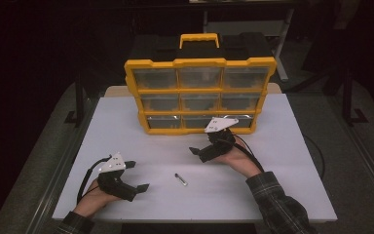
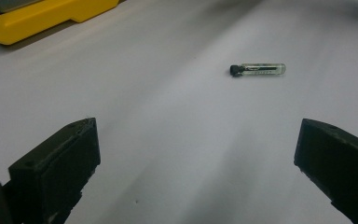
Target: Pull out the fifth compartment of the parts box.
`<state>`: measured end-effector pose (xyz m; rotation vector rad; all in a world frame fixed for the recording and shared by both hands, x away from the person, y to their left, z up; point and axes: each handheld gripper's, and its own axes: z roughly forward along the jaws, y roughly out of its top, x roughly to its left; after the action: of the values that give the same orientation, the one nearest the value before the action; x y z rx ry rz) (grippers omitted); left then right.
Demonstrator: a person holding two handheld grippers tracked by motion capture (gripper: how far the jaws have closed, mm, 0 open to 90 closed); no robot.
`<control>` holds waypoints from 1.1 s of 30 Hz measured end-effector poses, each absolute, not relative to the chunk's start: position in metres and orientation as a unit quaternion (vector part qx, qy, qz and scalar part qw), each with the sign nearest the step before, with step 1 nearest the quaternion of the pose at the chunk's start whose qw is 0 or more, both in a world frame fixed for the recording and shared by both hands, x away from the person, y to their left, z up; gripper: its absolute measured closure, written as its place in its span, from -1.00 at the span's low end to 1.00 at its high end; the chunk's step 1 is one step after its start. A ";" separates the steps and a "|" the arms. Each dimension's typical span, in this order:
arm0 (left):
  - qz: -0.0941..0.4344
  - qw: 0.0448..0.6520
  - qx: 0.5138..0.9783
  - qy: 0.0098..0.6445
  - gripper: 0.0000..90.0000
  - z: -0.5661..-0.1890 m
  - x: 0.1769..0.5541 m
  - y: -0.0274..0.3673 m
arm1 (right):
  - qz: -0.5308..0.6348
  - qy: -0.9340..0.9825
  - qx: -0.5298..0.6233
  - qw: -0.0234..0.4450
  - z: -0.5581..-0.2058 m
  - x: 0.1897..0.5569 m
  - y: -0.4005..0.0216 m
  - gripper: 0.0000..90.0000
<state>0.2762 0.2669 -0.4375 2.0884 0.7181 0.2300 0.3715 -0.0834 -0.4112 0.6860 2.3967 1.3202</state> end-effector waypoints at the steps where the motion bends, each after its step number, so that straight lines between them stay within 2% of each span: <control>1: 0.093 0.444 0.843 0.290 -1.00 -0.437 0.276 0.267 | 0.462 0.839 0.240 0.160 -0.411 0.371 -0.083 -1.00; 20: 0.094 0.448 0.840 0.291 -1.00 -0.438 0.274 0.267 | 0.450 0.845 0.201 0.206 -0.412 0.368 -0.080 -1.00; 33: 0.098 0.451 0.838 0.292 -1.00 -0.437 0.274 0.269 | 0.445 0.849 0.183 0.219 -0.411 0.370 -0.077 -1.00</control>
<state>0.2743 0.2686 -0.4374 2.0701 0.7221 0.2432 0.3704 -0.0773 -0.4106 0.5078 2.3486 1.2321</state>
